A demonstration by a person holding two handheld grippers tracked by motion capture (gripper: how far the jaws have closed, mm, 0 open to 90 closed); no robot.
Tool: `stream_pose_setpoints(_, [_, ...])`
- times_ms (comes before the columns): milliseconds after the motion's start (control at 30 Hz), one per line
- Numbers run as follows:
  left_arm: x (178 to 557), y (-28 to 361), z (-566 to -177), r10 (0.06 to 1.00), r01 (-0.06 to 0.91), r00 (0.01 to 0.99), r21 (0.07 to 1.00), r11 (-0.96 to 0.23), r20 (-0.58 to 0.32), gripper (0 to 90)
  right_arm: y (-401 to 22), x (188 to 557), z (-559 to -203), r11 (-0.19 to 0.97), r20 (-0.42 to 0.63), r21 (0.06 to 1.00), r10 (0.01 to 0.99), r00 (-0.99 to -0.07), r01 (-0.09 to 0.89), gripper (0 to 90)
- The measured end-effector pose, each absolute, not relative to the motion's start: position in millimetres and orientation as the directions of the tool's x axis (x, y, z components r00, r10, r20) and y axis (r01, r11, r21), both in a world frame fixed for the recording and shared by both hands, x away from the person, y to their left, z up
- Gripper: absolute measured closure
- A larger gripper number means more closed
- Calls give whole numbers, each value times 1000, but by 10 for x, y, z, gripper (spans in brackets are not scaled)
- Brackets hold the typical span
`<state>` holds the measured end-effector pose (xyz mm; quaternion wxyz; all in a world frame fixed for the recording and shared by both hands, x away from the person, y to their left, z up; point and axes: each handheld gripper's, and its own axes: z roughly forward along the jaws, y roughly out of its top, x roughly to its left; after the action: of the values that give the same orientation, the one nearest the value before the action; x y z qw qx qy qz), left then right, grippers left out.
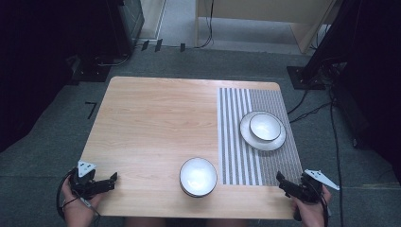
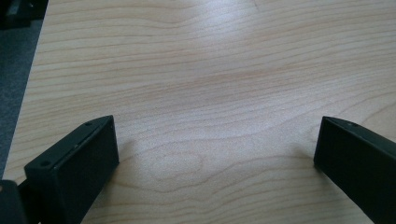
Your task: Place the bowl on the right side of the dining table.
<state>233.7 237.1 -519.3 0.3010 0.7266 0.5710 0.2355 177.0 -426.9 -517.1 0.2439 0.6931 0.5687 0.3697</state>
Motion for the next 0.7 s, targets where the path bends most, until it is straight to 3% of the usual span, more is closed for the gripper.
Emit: stream_pose_setpoints(700, [2337, 2371, -5193, 971, 688, 237, 706, -167, -2, 0, -4329, 1627, -5227, -157, 174, 741, 984, 40, 653, 4])
